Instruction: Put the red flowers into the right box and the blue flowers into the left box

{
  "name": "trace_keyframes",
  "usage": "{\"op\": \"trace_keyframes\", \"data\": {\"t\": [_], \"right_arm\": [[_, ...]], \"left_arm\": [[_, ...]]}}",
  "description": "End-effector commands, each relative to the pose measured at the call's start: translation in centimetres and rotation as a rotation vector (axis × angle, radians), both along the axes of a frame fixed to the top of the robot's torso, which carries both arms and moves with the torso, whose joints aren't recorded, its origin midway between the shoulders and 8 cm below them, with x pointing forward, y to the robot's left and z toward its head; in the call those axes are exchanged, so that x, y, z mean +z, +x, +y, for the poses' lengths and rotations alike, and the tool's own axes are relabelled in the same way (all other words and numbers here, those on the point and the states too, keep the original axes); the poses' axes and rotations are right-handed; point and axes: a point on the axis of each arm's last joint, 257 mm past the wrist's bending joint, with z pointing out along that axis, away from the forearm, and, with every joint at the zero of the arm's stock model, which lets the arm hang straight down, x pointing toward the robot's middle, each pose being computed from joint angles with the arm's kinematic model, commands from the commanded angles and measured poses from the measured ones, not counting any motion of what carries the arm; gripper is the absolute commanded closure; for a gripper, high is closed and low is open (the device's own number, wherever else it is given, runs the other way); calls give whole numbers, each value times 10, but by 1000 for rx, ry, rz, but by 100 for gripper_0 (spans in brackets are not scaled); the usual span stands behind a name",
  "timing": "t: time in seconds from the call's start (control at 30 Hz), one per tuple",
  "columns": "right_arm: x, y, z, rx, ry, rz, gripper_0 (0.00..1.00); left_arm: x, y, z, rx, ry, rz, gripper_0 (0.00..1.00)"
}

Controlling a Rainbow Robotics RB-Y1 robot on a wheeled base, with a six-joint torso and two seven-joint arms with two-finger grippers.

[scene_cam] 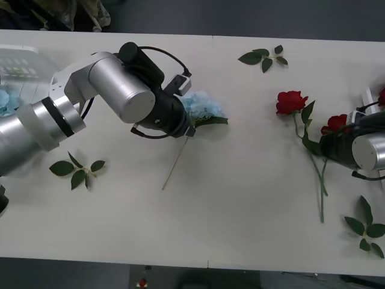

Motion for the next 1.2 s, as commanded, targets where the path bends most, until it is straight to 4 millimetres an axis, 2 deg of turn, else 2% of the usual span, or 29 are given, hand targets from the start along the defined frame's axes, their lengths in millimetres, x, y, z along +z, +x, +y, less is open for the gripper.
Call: {"op": "trace_keyframes", "data": {"t": [0.03, 0.17, 0.3, 0.57, 0.7, 0.77, 0.87, 1.03, 1.17, 1.2], "right_arm": [[44, 26, 19, -2, 42, -76, 100], [81, 35, 32, 42, 41, -119, 100], [108, 39, 38, 89, 42, -156, 100], [167, 43, 25, 166, -9, -217, 100], [188, 44, 1, 159, -61, -237, 100], [195, 44, -19, 170, -125, -237, 100], [205, 45, -52, 168, -183, -231, 100], [223, 51, -96, 181, -222, -217, 100], [232, 52, -134, 190, -252, -185, 100], [233, 52, -143, 191, -257, -178, 100]], "left_arm": [[-3, -6, -5, 12, -18, 12, 0], [-22, -11, -1, -14, 54, -2, 0], [-35, -13, -2, -31, 98, -13, 0], [-61, -12, -13, -45, 151, -20, 0], [-64, -11, -17, -51, 156, -27, 0], [-68, -14, -18, -62, 170, -26, 0], [-73, -14, -14, -75, 201, -41, 17], [-76, -15, -13, -78, 211, -43, 22], [-76, -15, -12, -80, 215, -43, 31], [-76, -15, -12, -80, 213, -44, 36]]}}
